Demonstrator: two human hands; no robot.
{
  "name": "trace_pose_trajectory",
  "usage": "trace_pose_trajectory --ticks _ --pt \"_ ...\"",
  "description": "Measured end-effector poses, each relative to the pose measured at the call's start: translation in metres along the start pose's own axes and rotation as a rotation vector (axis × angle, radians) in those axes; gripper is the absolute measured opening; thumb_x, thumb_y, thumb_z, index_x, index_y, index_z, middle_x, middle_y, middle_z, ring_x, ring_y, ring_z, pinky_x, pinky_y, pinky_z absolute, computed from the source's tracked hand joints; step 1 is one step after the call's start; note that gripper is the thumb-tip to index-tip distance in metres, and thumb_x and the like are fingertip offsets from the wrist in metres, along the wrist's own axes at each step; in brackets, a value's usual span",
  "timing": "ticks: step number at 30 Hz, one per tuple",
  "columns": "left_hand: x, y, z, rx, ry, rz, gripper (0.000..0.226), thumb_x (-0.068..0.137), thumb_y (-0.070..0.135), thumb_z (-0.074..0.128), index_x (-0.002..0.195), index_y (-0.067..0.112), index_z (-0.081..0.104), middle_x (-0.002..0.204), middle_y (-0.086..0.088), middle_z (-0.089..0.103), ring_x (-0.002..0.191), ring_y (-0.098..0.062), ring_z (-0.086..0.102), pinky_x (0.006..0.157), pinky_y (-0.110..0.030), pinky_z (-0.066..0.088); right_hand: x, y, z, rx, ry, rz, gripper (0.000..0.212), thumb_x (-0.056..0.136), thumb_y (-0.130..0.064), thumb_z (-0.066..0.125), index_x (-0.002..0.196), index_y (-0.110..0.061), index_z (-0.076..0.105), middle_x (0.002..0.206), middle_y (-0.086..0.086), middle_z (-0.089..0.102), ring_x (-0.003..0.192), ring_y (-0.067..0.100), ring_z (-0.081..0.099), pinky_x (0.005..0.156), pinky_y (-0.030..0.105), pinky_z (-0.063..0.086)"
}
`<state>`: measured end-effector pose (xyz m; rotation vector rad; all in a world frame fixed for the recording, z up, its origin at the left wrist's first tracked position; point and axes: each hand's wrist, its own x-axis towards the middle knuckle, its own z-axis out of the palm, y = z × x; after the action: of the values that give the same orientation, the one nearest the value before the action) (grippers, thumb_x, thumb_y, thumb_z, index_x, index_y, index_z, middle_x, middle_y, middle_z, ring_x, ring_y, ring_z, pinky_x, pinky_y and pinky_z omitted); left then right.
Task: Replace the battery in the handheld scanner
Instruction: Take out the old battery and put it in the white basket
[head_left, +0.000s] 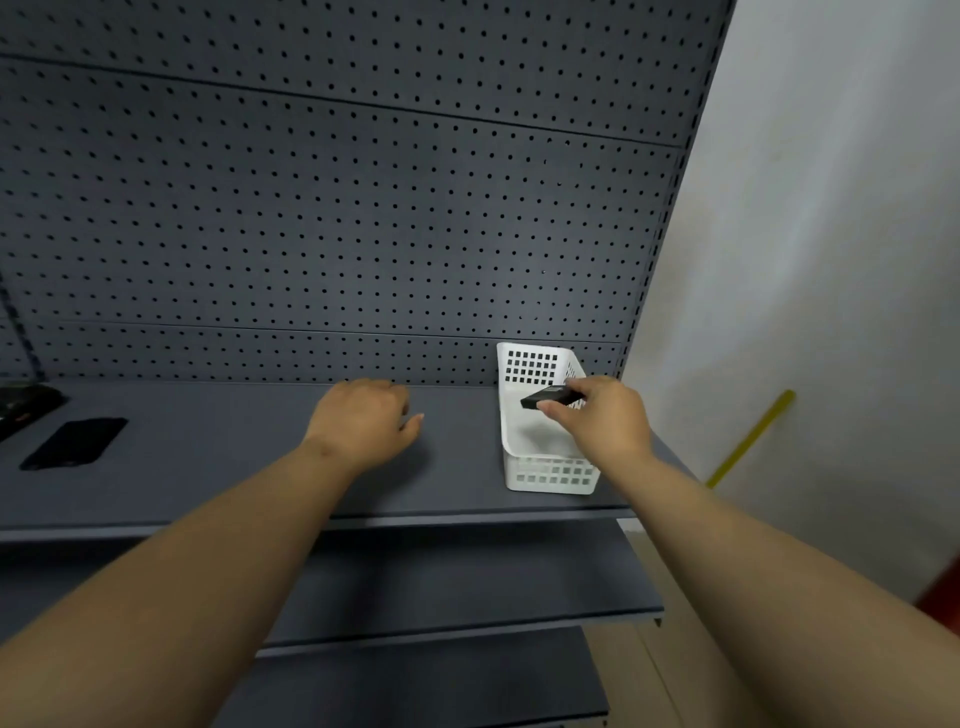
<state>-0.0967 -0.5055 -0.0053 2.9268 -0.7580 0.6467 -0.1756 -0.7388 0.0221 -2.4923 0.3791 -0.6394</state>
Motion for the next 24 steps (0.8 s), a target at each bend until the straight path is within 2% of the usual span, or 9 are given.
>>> trace_pose_trajectory --ticks 3,6,8,10,13,16,20,22,24 --pt "0.000 0.009 0.003 0.005 -0.001 -0.015 0.035 0.093 0.041 0.042 0.095 0.012 0.063 0.099 -0.006 0.067 0.091 -0.025 0.060 0.080 -0.035 0.045 0.001 0.009 0.007 -0.070 -0.048 -0.021 0.028 0.081 -0.035 0.067 0.099 -0.014 0.073 0.108 0.001 0.071 0.091 0.019 0.063 0.072 0.029 0.050" --pt "-0.001 0.015 0.005 0.020 -0.011 -0.024 0.035 0.093 0.041 0.042 0.093 0.012 0.062 0.098 -0.007 0.067 0.089 -0.025 0.059 0.078 -0.034 0.045 0.005 0.016 0.016 -0.155 -0.077 -0.031 0.031 0.078 -0.042 0.067 0.093 -0.016 0.074 0.092 0.001 0.073 0.080 0.017 0.060 0.054 0.024 0.038" --pt "-0.001 0.015 0.006 0.024 -0.014 -0.032 0.035 0.093 0.041 0.042 0.093 0.013 0.062 0.098 -0.007 0.066 0.089 -0.025 0.059 0.077 -0.034 0.044 0.009 0.019 0.022 -0.189 -0.092 -0.004 0.038 0.076 -0.045 0.068 0.098 -0.015 0.074 0.096 0.004 0.071 0.095 0.022 0.062 0.060 0.025 0.042" --pt "-0.001 0.015 0.008 0.025 -0.021 -0.042 0.034 0.093 0.041 0.042 0.095 0.013 0.061 0.099 -0.007 0.066 0.091 -0.025 0.059 0.078 -0.034 0.044 0.014 0.021 0.028 -0.248 -0.132 0.008 0.038 0.074 -0.049 0.067 0.090 -0.016 0.073 0.094 0.004 0.071 0.100 0.026 0.060 0.063 0.027 0.043" --pt "-0.002 0.013 0.010 0.037 -0.037 -0.044 0.034 0.093 0.041 0.041 0.097 0.014 0.061 0.101 -0.006 0.066 0.092 -0.024 0.059 0.079 -0.034 0.044 0.020 0.022 0.034 -0.327 -0.207 0.032 0.039 0.070 -0.052 0.067 0.058 -0.016 0.057 0.071 0.002 0.063 0.085 0.026 0.060 0.059 0.027 0.035" --pt "-0.003 0.010 0.012 0.045 -0.053 -0.051 0.033 0.093 0.041 0.041 0.097 0.014 0.060 0.101 -0.006 0.065 0.091 -0.024 0.059 0.078 -0.033 0.044 0.024 0.018 0.034 -0.392 -0.248 0.035 0.047 0.072 -0.053 0.065 0.051 -0.019 0.040 0.059 -0.001 0.049 0.078 0.025 0.052 0.062 0.027 0.031" --pt "-0.004 0.007 0.012 0.057 -0.057 -0.051 0.034 0.093 0.041 0.042 0.097 0.013 0.060 0.101 -0.007 0.066 0.091 -0.025 0.059 0.078 -0.034 0.044 0.029 0.011 0.031 -0.524 -0.298 -0.016 0.041 0.076 -0.054 0.059 0.059 -0.019 0.047 0.076 0.002 0.063 0.079 0.023 0.054 0.069 0.028 0.035" --pt "-0.004 0.006 0.012 0.060 -0.057 -0.044 0.034 0.093 0.041 0.042 0.096 0.013 0.060 0.101 -0.007 0.066 0.091 -0.025 0.059 0.078 -0.033 0.043 0.031 0.009 0.026 -0.529 -0.338 -0.025 0.040 0.078 -0.054 0.058 0.088 -0.017 0.065 0.101 0.003 0.070 0.094 0.023 0.060 0.076 0.029 0.041" --pt "-0.004 0.004 0.011 0.067 -0.051 -0.049 0.034 0.093 0.041 0.041 0.097 0.014 0.060 0.101 -0.007 0.066 0.091 -0.025 0.059 0.078 -0.033 0.043 0.032 0.007 0.018 -0.488 -0.315 -0.024 0.049 0.083 -0.051 0.057 0.114 -0.014 0.065 0.116 0.004 0.068 0.109 0.024 0.060 0.085 0.032 0.047"
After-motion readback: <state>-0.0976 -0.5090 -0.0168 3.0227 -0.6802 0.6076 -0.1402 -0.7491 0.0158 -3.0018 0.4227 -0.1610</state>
